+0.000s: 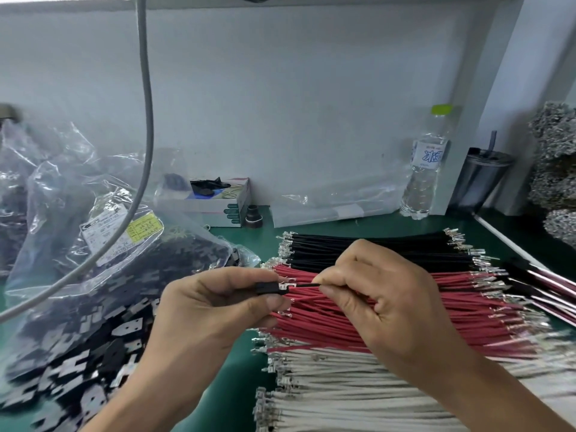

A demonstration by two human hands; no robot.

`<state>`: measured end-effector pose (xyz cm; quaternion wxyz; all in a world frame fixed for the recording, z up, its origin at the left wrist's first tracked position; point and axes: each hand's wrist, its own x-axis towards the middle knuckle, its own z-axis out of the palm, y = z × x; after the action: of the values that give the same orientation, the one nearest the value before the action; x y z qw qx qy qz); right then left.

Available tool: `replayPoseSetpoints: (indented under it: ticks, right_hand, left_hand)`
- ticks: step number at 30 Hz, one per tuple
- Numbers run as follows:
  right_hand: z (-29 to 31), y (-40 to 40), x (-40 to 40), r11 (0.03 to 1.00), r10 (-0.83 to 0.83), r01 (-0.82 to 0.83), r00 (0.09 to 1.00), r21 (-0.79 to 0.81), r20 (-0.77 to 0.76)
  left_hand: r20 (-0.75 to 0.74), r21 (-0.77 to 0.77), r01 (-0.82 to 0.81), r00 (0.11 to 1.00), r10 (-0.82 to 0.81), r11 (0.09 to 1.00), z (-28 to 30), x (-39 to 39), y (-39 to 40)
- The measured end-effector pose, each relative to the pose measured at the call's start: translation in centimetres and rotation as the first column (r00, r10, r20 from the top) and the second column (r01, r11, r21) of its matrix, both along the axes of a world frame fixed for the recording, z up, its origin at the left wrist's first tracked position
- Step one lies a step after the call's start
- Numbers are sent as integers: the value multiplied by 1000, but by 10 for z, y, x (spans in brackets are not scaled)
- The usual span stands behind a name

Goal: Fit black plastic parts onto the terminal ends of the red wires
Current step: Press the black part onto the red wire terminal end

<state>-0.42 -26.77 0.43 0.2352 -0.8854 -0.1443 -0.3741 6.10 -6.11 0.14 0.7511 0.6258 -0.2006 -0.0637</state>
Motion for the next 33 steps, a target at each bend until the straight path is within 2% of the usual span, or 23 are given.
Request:
replayPoseSetpoints:
  ticks: [5, 9, 13, 15, 24, 28, 29, 30, 33]
  right_hand:
    - [0, 2, -4, 999, -3, 2, 999, -47, -39]
    - [-2, 7, -5, 1000, -11, 8, 995, -30, -104]
    - [-6, 8, -4, 999, -33, 32, 993, -2, -115]
    - [-6, 8, -4, 999, -37, 38, 995, 10, -89]
    - [-8, 13, -4, 986, -57, 55, 998, -159, -8]
    - [-2, 6, -3, 955, -183, 223, 962, -197, 203]
    - [-2, 6, -3, 951, -179, 224, 961, -213, 211]
    - [-2, 9, -1, 949, -155, 194, 974, -248, 168]
    - [-4, 17, 9, 933, -152, 94, 978, -347, -143]
  left_hand:
    - [51, 59, 24, 998, -27, 998, 0, -3, 1]
    - [123, 117, -1, 992, -13, 993, -5, -6, -3]
    - [130, 116, -43, 991, 28, 992, -7, -6, -4]
    - [134, 119, -38, 991, 22, 992, -7, -5, -4]
    - [189, 128, -41, 982, 16, 991, -9, -7, -5]
    - [164, 93, -122, 981, 106, 988, -8, -2, -10]
    - [140, 74, -156, 980, 144, 985, -7, 1, -9]
    - [107, 54, -180, 979, 174, 982, -7, 3, -8]
    - [3, 14, -196, 981, 196, 981, -8, 6, -5]
